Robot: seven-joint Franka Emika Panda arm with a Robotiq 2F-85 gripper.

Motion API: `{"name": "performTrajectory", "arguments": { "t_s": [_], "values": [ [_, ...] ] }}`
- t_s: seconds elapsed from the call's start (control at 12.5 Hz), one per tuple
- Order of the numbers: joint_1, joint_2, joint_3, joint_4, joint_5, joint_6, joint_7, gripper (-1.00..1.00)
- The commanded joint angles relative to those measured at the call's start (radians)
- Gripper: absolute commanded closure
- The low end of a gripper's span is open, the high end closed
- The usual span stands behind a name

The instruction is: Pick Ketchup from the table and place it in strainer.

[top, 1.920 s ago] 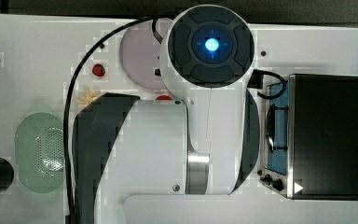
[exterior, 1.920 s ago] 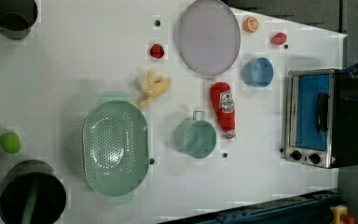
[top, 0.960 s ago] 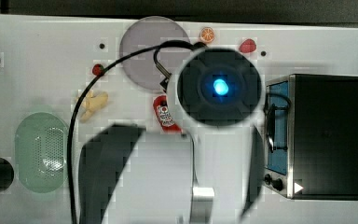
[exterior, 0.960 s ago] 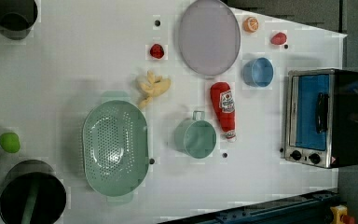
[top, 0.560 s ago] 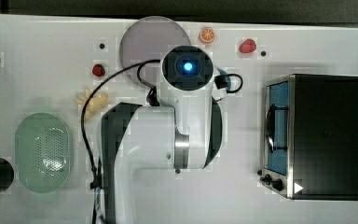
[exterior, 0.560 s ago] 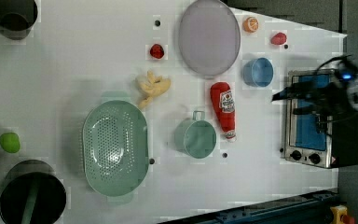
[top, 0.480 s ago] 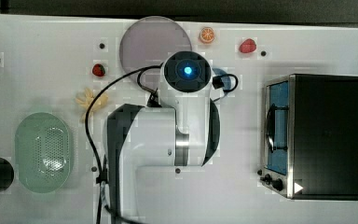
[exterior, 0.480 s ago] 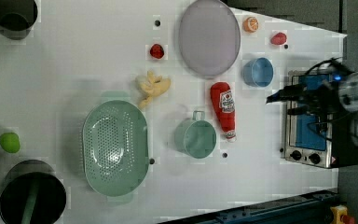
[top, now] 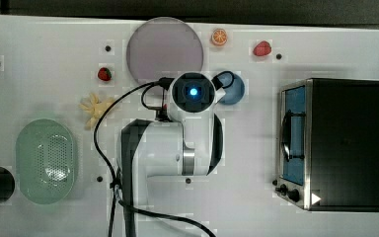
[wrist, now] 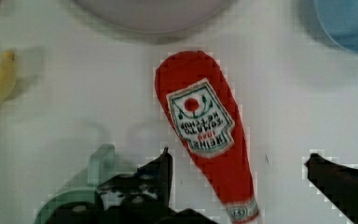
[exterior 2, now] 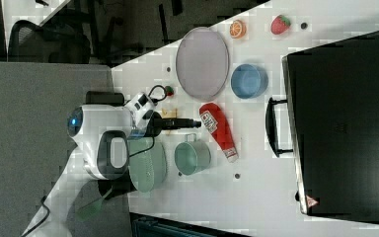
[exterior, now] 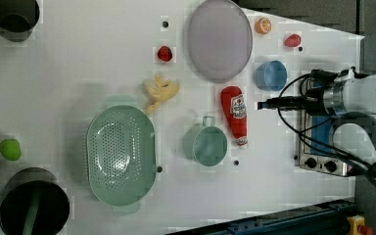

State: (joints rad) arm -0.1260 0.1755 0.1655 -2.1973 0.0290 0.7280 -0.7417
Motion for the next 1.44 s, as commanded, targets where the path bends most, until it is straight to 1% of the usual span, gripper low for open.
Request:
{"name": "performTrajectory", "arguments": {
  "t_s": [0.08, 0.48, 0.96, 1.36, 1.44],
  "values": [
    [0.002, 0.064, 0.014, -0.026, 0.001, 0.125, -0.203, -1.0],
    [0.002, 0.168, 0.001, -0.097, -0.034, 0.251, -0.214, -1.0],
    [0.005, 0.246, -0.003, -0.115, -0.039, 0.398, -0.214, -1.0],
    [0.006, 0.261, -0.007, -0.127, -0.039, 0.41, -0.21, -1.0],
    [0.007, 0.263, -0.007, -0.126, -0.04, 0.414, -0.209, -0.92]
  ]
}}
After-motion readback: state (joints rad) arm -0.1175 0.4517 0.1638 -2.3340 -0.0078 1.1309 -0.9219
